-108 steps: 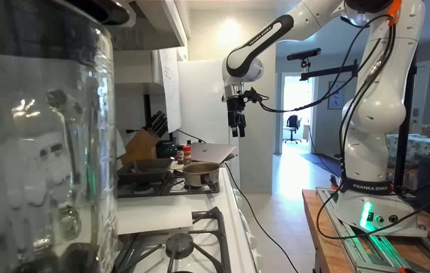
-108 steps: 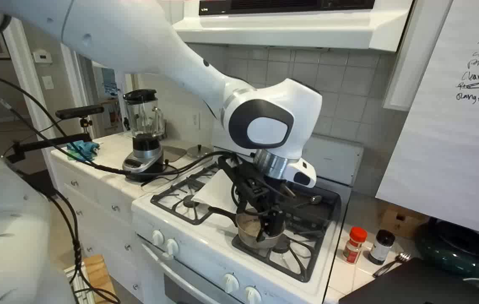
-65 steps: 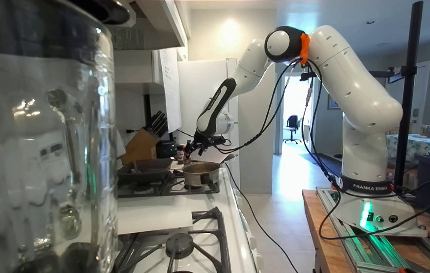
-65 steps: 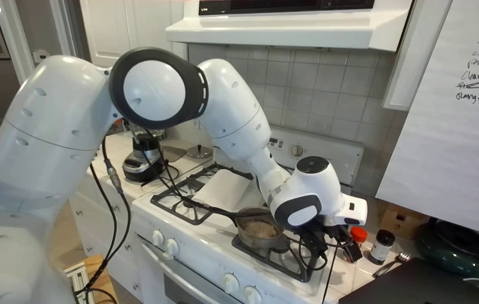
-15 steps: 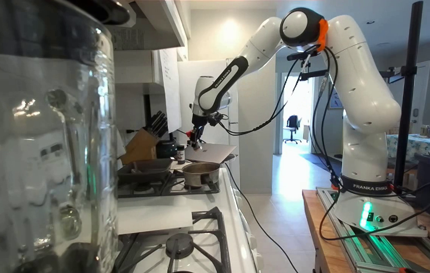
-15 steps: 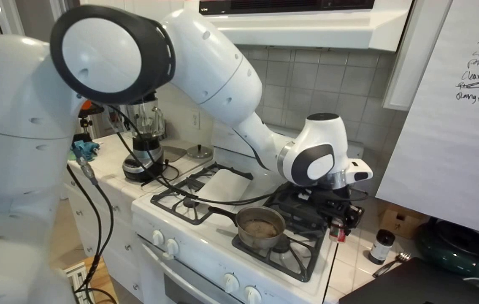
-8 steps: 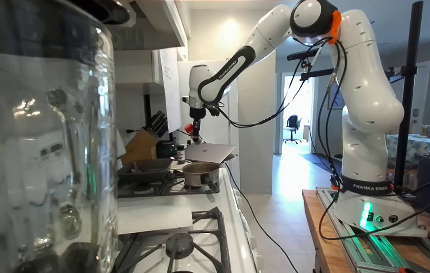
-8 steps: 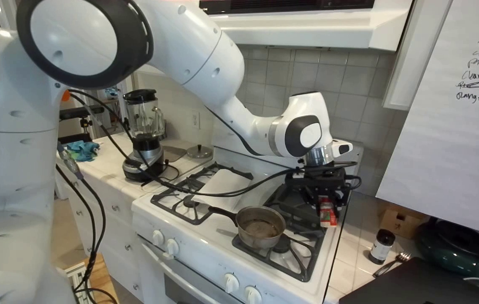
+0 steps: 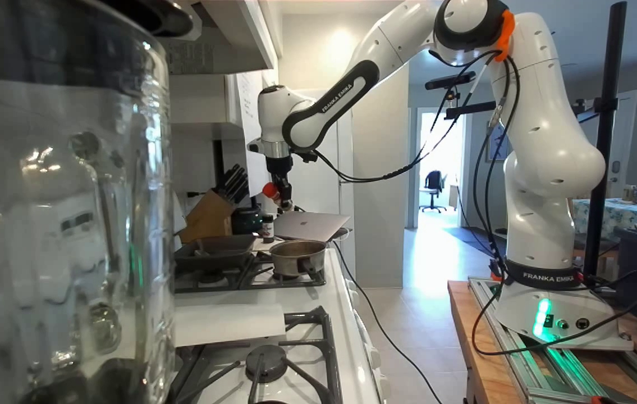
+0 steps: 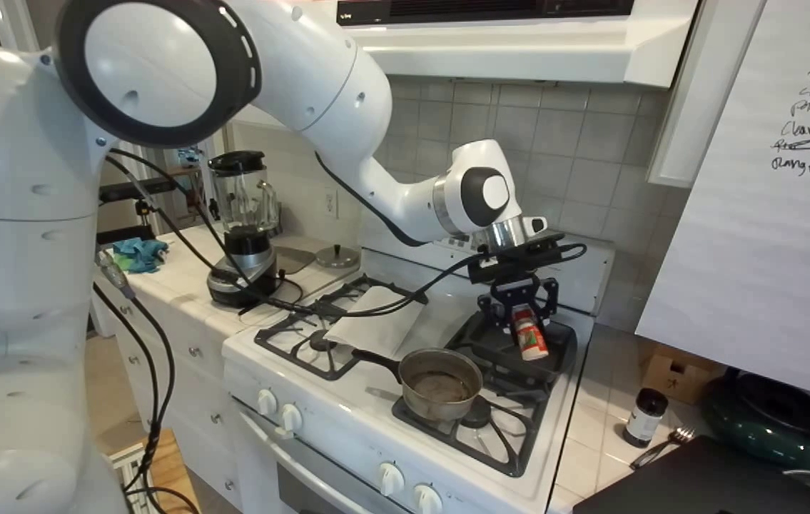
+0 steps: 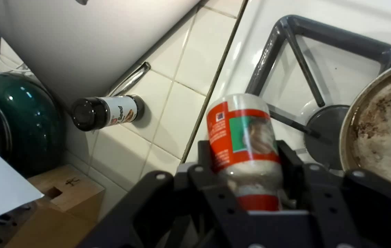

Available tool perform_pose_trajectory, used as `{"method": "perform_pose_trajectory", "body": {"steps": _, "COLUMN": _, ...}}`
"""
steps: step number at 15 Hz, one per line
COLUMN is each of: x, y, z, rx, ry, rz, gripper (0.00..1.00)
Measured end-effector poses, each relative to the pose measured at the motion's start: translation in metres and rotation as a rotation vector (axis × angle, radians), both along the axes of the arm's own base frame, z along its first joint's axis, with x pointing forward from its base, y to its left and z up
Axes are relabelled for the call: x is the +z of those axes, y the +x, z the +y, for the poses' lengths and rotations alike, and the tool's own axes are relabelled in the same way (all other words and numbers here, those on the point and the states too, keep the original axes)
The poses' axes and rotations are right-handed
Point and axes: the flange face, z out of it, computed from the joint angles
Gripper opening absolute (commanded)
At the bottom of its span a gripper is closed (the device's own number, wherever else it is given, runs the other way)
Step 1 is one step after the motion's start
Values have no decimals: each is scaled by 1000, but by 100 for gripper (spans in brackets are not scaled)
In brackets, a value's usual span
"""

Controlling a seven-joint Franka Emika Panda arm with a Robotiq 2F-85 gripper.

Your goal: Sprinkle some of the contents of the orange bottle into the grey tray

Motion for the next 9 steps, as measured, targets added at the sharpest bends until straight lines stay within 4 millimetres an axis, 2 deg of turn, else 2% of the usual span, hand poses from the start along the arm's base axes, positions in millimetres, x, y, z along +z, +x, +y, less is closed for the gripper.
{"method": "perform_pose_trajectory", "body": {"steps": 4, "x": 5, "y": 5, "z": 19, "rx": 126, "ry": -129, "rz": 70, "gripper": 23}}
{"method": "perform_pose_trajectory", "body": {"steps": 9, "x": -8, "y": 22, "z": 22, "rx": 269, "ry": -313, "rz": 128, "gripper": 23}}
